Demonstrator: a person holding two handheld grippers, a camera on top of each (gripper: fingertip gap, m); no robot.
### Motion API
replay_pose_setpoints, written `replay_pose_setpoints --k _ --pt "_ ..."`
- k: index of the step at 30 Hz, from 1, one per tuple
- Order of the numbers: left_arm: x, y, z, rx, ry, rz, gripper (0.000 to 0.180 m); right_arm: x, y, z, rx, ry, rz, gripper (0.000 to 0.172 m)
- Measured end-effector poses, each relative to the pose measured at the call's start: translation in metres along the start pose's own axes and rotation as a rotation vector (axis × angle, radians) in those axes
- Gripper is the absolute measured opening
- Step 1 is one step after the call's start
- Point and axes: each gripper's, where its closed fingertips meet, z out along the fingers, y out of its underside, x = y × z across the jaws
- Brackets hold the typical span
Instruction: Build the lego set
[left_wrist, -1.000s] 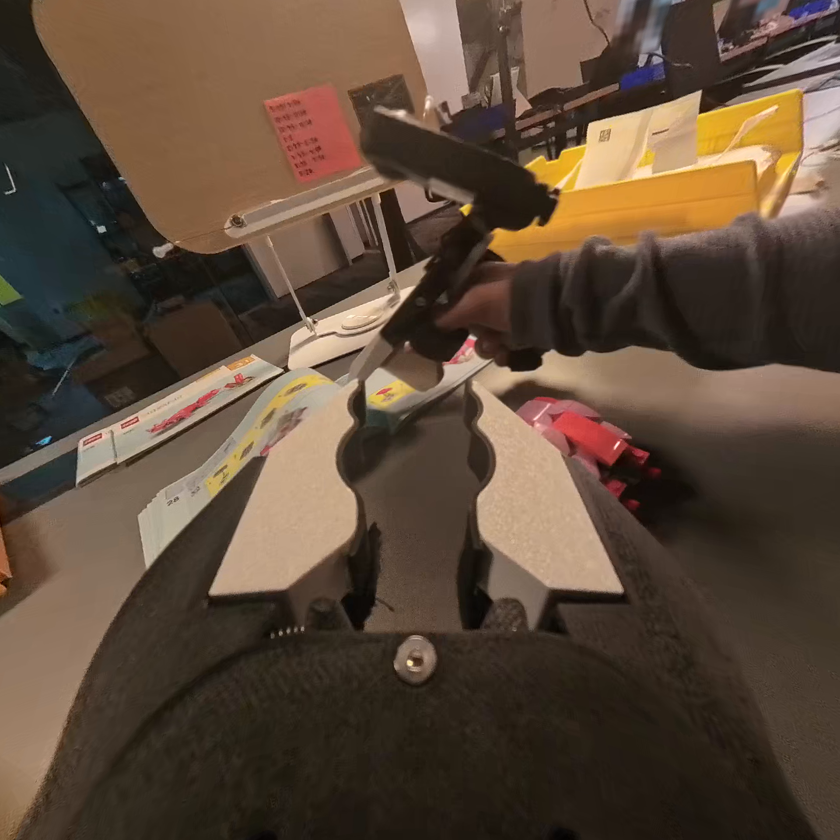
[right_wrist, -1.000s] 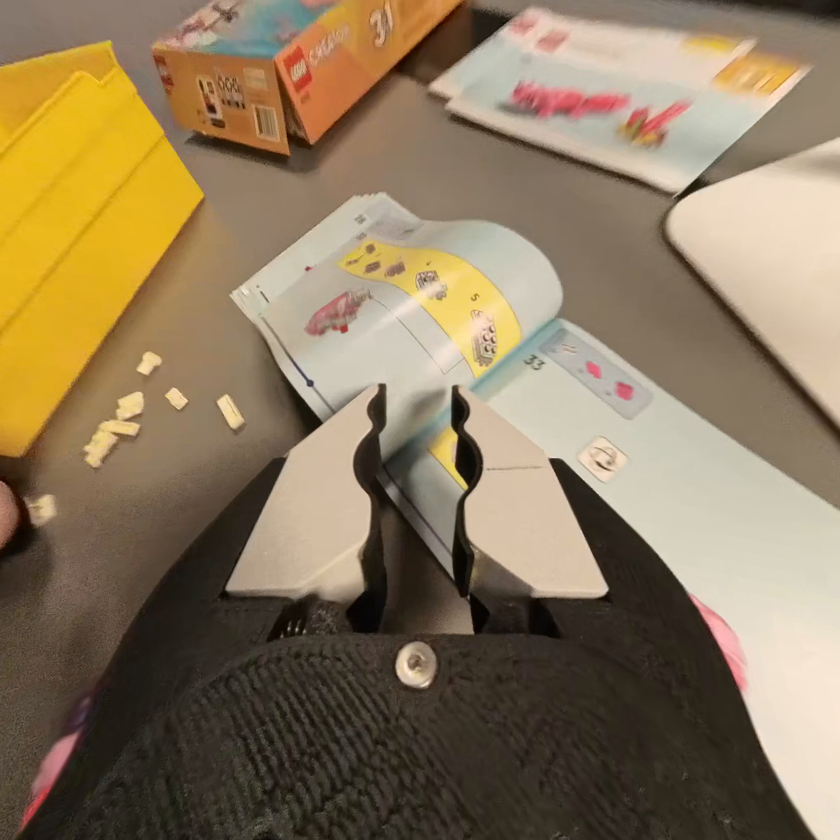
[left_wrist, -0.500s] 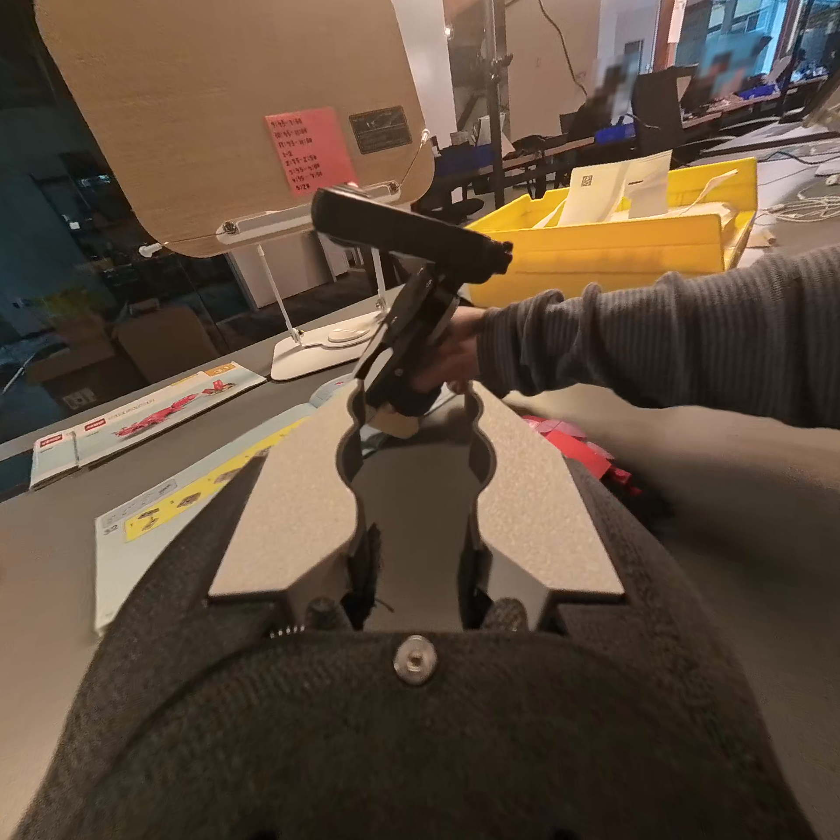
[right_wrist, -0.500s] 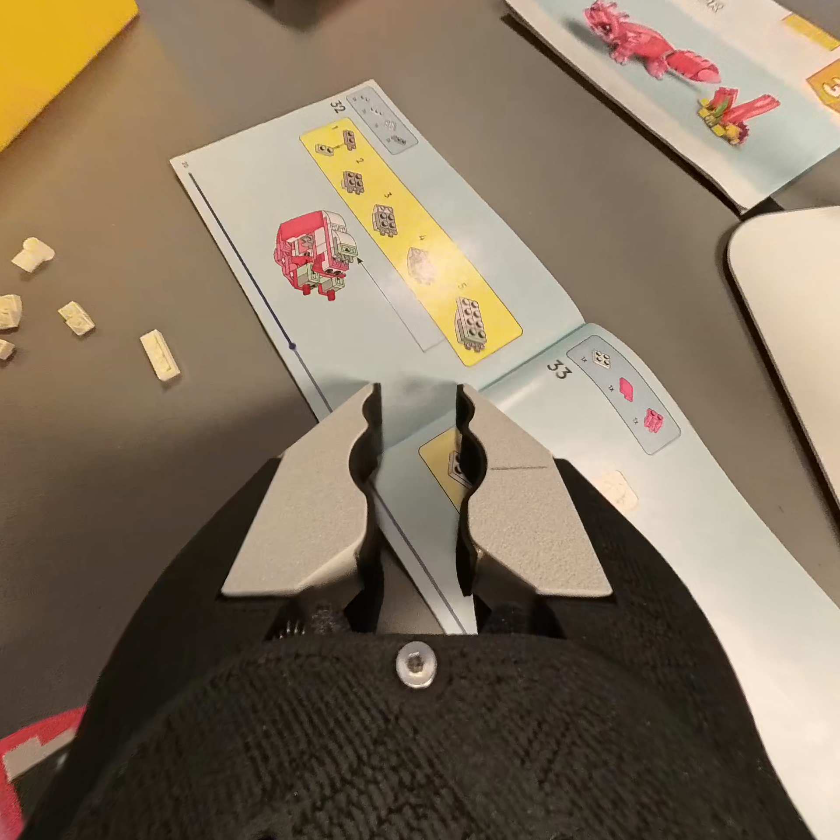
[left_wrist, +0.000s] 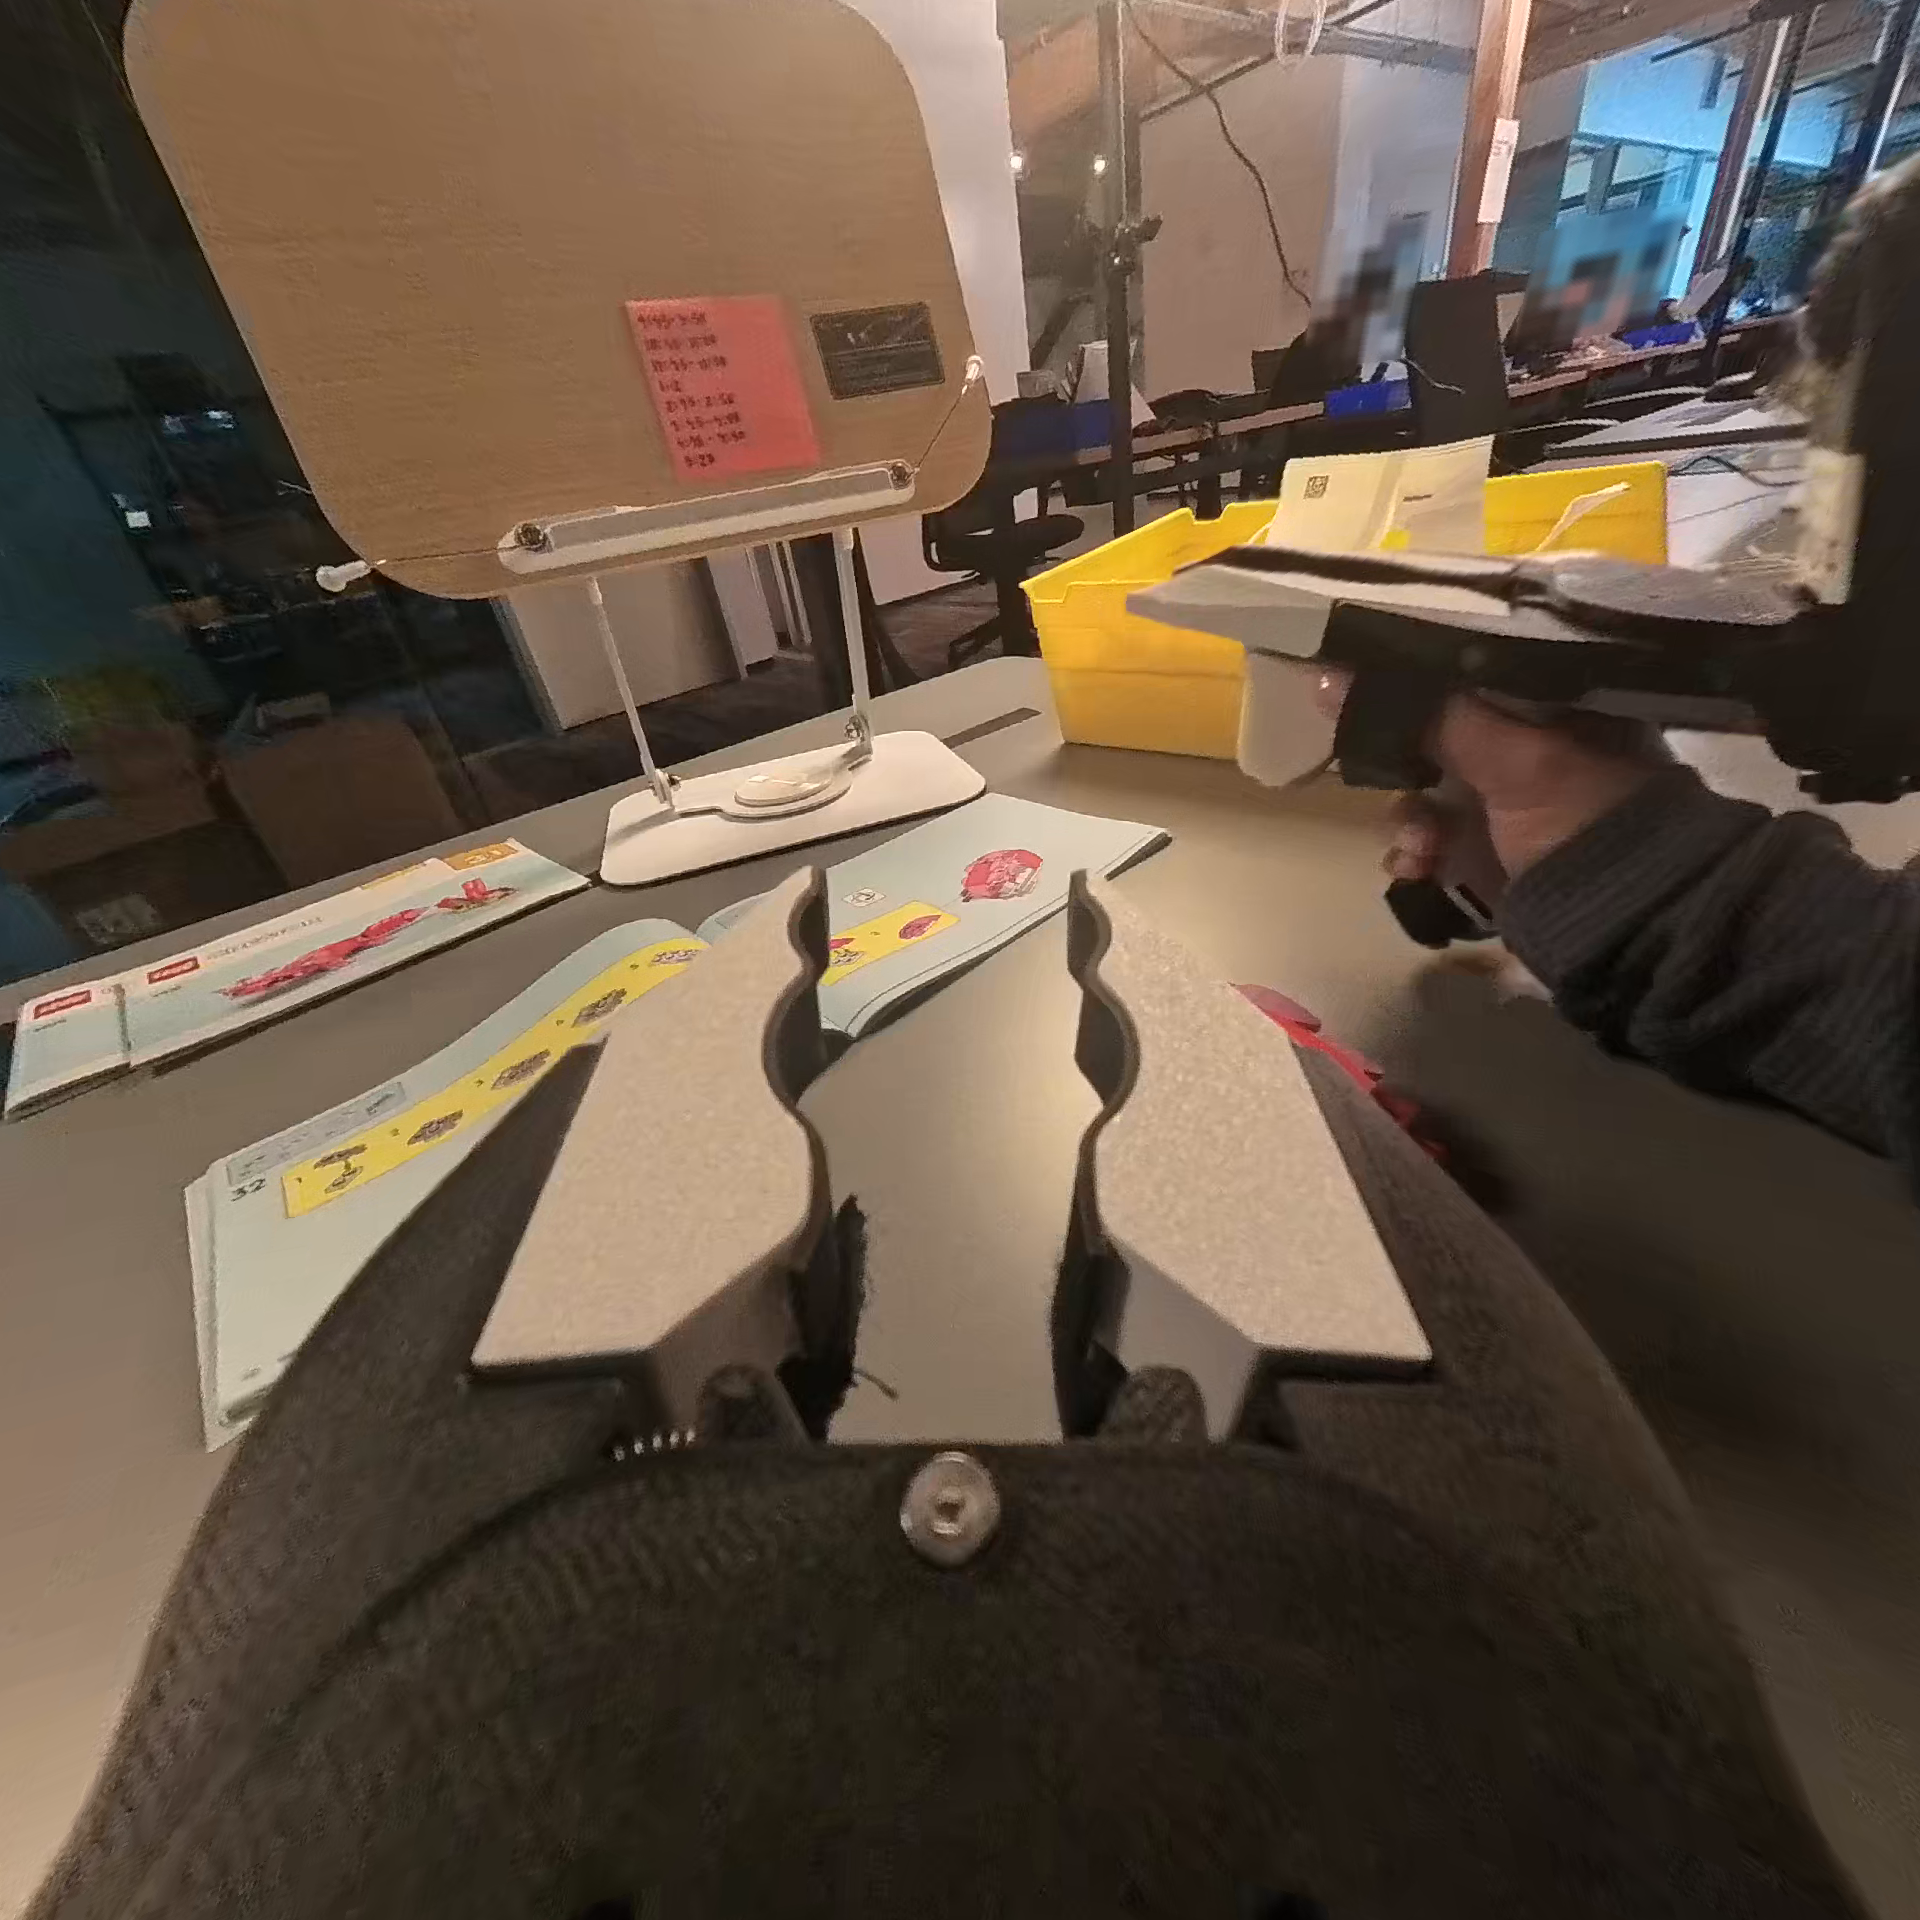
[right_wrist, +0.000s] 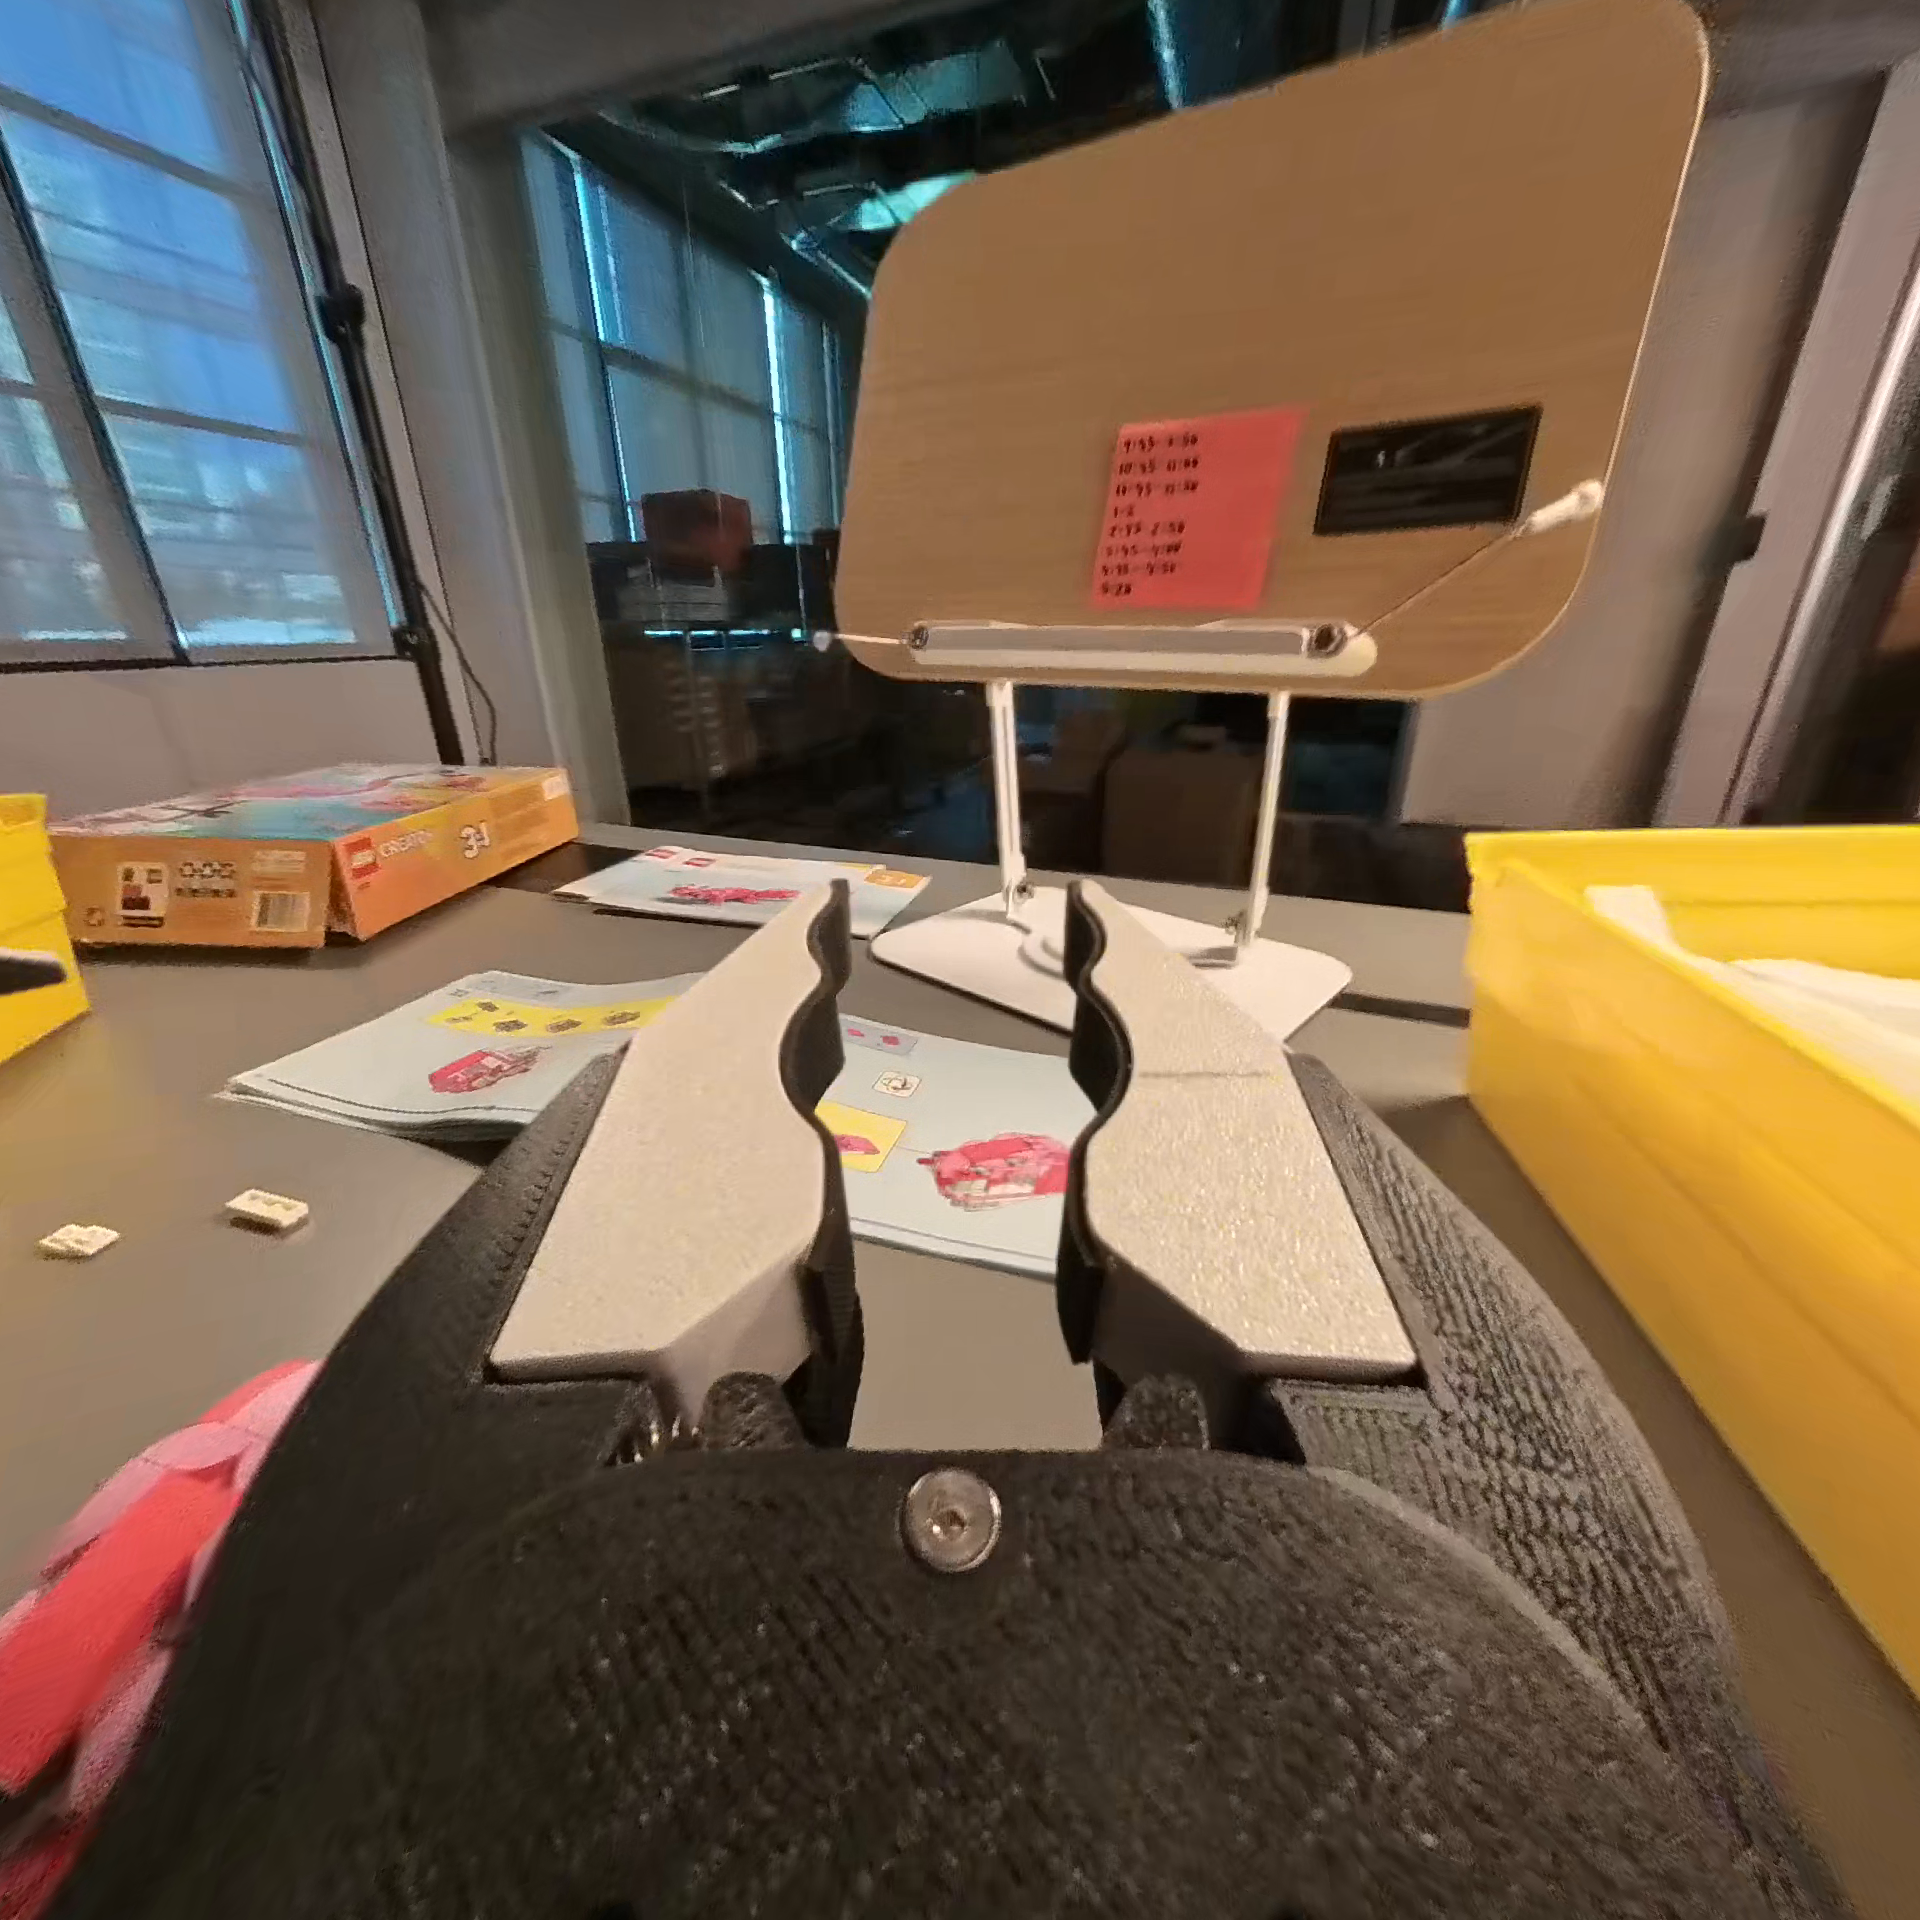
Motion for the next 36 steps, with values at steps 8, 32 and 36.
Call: replay_pose_setpoints --k 8,32,36 --pt "-0.009 -0.004 -0.005 0.017 -0.024 -0.030 0.048 -0.038 -0.004 -0.003 0.074 -0.050 -0.365 0.032" --pt "-0.178 -0.044 -0.265 -0.363 -0.517 -0.123 0.039 -0.044 -0.006 0.001 0.112 -0.097 -0.338 0.024" --pt "-0.202 0.004 -0.266 -0.766 -0.483 -0.222 0.031 -0.043 -0.005 0.002 0.105 -0.097 -0.331 0.024"
